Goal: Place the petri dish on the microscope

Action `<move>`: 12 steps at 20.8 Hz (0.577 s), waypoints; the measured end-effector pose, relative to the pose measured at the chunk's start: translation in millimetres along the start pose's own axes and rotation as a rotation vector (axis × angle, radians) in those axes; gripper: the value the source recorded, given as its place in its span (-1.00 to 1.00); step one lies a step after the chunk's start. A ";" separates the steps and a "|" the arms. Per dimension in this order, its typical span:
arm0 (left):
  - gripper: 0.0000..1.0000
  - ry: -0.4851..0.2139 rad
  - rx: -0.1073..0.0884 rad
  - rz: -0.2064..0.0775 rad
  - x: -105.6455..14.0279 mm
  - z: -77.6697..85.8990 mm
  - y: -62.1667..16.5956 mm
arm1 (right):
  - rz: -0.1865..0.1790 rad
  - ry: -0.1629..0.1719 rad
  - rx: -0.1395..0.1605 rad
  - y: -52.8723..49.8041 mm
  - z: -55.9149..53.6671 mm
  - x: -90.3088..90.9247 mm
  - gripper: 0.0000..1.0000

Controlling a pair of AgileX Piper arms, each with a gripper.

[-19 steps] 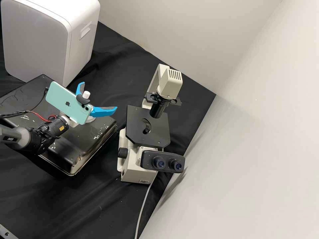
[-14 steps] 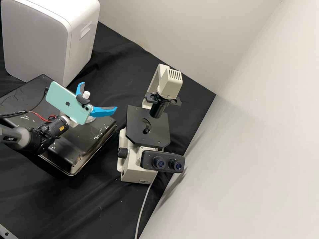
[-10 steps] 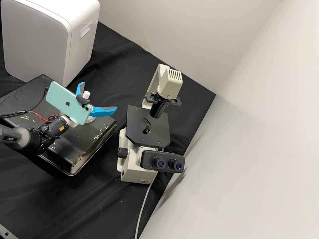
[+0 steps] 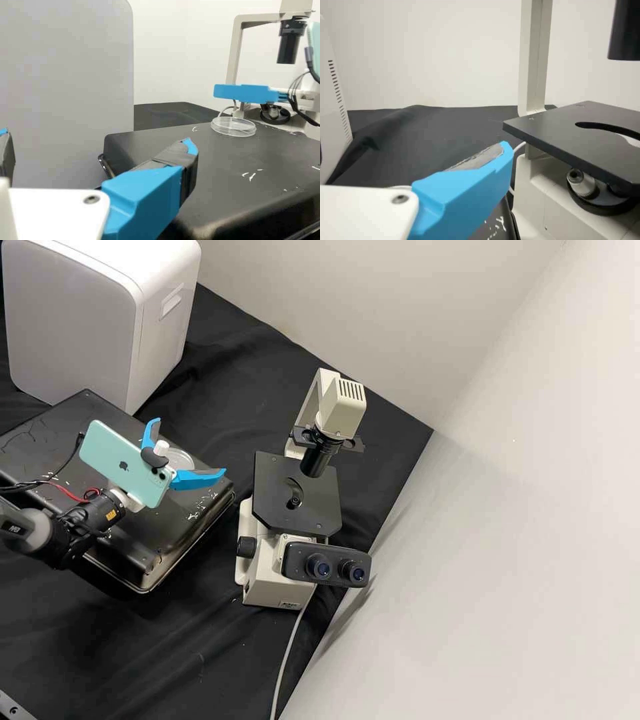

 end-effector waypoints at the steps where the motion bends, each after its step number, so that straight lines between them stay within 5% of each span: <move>1: 1.00 0.000 0.000 0.000 0.0 0.0 0.0 | 0.000 0.000 0.000 -1.0 1.3 -2.7 1.00; 12: 1.00 -0.011 0.000 -0.003 -0.2 2.1 -0.6 | -0.020 -0.024 -0.004 -10.7 13.6 -26.5 1.00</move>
